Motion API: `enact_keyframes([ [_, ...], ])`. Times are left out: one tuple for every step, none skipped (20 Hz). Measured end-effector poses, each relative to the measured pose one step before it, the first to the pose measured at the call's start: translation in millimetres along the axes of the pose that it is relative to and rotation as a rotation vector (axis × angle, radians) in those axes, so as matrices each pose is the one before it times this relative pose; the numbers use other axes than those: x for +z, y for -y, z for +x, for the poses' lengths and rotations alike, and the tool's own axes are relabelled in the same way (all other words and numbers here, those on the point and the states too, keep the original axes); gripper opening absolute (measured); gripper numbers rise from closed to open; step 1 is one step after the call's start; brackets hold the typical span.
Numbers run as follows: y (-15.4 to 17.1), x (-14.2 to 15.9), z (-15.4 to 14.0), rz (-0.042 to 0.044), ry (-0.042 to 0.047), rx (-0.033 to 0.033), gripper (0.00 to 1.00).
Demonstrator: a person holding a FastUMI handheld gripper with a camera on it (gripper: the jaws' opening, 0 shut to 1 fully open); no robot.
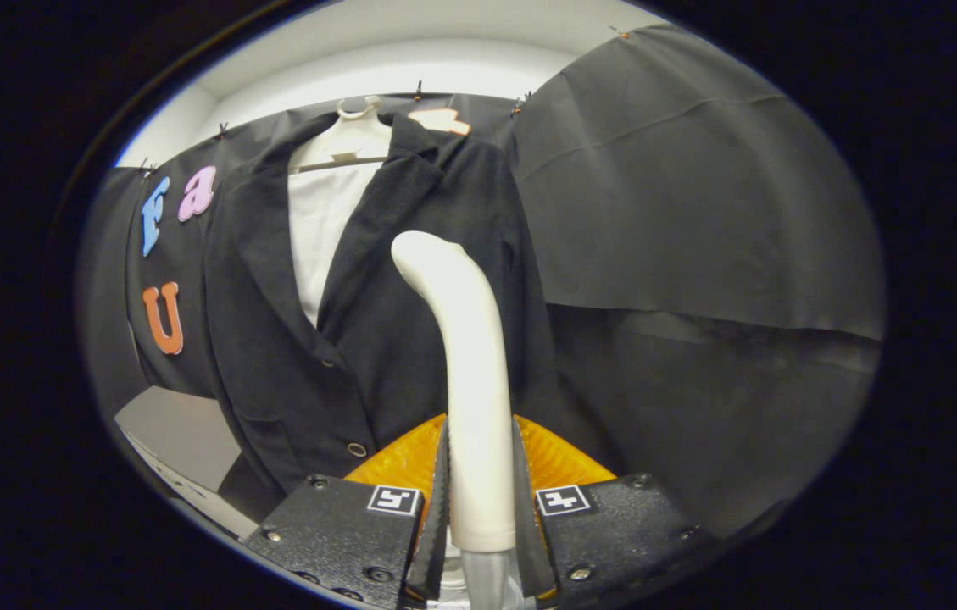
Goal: Iron the clothes twice with a garment steamer, once on the left side and once on the right side.
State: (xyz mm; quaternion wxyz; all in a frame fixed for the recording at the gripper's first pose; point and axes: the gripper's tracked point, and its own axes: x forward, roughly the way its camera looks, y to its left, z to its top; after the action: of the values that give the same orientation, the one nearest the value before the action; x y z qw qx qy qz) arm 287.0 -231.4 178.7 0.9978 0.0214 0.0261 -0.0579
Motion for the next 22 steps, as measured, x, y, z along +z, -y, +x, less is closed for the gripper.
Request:
enact_keyframes([
  [-3.37, -7.34, -2.28, -0.00546, -0.00995, 0.00841, 0.37],
  [-0.53, -11.08, -7.22, -0.00721, -0.01048, 0.00622, 0.37],
  [-0.63, -8.55, -4.69, -0.01031, -0.00998, 0.00509, 0.37],
  [-1.6, -7.92, -0.39, -0.01009, -0.00959, 0.00382, 0.37],
  [-2.38, -7.09, -0.74, -0.00633, -0.01179, 0.00446, 0.37],
  [-2.78, -6.75, 0.71, -0.00461, -0.0127, 0.00557, 0.37],
  [-2.99, -6.11, -0.59, -0.00468, -0.01262, 0.00279, 0.37],
  [-1.23, -7.21, 1.85, -0.00702, -0.01079, 0.00093, 0.37],
  [-1.37, -5.94, 0.32, -0.00464, -0.01285, 0.00021, 0.37],
  [-0.52, -5.83, 0.13, -0.00564, -0.00881, 0.00013, 0.37],
  [-1.71, -4.24, -0.54, -0.00125, -0.00853, 0.00063, 0.37],
  [-1.22, -3.01, 0.34, -0.00322, -0.00698, 0.00051, 0.37],
  [-0.84, -4.08, 0.08, -0.00257, -0.00683, -0.00196, 0.37],
  [0.04, -4.46, 0.69, -0.00405, -0.0065, -0.0017, 0.37],
  [-0.22, -4.21, 0.2, -0.00211, -0.00736, -0.00075, 0.37],
  [-0.95, -4.73, 1.27, 0.00104, -0.00891, 0.00155, 0.37],
  [-1.07, -4.56, 0.47, 0.00605, -0.00463, 0.00263, 0.37],
  [-0.62, -3.08, 1.02, 0.01062, -0.00019, 0.00296, 0.37],
  [-1.12, -5.88, 2.33, 0.00339, -0.00377, -0.00029, 0.37],
  [-0.5, -7.41, 2.07, -0.0003, -0.00805, -0.00203, 0.37],
  [-0.06, -5.95, 1.72, -0.00074, -0.01075, -0.00044, 0.37],
  [0.6, -6.15, 1.26, 0.00066, -0.01144, -0.00101, 0.37],
])
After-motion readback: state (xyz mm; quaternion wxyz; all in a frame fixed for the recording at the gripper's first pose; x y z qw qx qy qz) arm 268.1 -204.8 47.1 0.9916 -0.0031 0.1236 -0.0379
